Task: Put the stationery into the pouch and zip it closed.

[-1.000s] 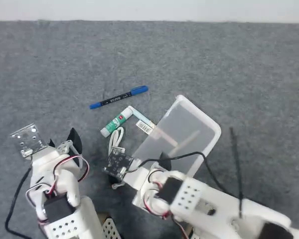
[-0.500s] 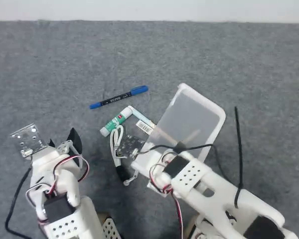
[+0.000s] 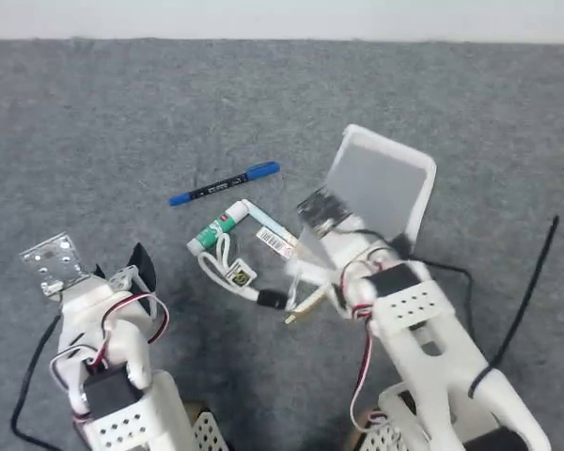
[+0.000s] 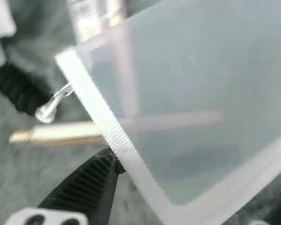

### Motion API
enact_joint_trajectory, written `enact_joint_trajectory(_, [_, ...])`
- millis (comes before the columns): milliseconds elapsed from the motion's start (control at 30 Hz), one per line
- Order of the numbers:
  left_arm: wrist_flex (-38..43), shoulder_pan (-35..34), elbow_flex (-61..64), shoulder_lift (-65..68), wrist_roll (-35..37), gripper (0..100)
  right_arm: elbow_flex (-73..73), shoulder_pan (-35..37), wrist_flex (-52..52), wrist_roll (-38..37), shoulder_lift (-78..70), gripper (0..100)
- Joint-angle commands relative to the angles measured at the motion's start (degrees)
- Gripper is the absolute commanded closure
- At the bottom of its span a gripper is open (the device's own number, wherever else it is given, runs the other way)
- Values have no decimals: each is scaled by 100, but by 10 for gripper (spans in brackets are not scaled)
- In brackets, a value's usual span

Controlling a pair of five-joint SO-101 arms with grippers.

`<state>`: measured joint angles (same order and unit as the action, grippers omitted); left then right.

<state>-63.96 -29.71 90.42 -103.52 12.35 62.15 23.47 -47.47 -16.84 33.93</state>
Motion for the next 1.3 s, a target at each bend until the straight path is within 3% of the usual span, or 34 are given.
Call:
enact_joint_trajectory(0, [211,-9,-101,-97,62,767,-334,-567,629,782,251,523])
enact_joint_trajectory(400, [211,-9,-101,-97,53,767,-334,-1358,1895,2611,242,548])
enact_joint_trajectory(600, [211,-9,-101,-97,53,767,-404,-1798,2554,2646,-259,632])
enact_joint_trajectory(700, [202,-9,-101,-97,53,767,-730,-1886,2149,2611,-453,627])
enact_joint_trajectory(833, [185,-9,-101,-97,53,766,-1459,-1895,804,2629,-286,627])
enact_joint_trajectory(1100, [211,0,13,-97,53,765,-2444,-1288,-1288,2673,145,628])
enact_joint_trajectory(1267, [211,0,13,-97,53,765,-2919,-593,-1974,3552,101,628])
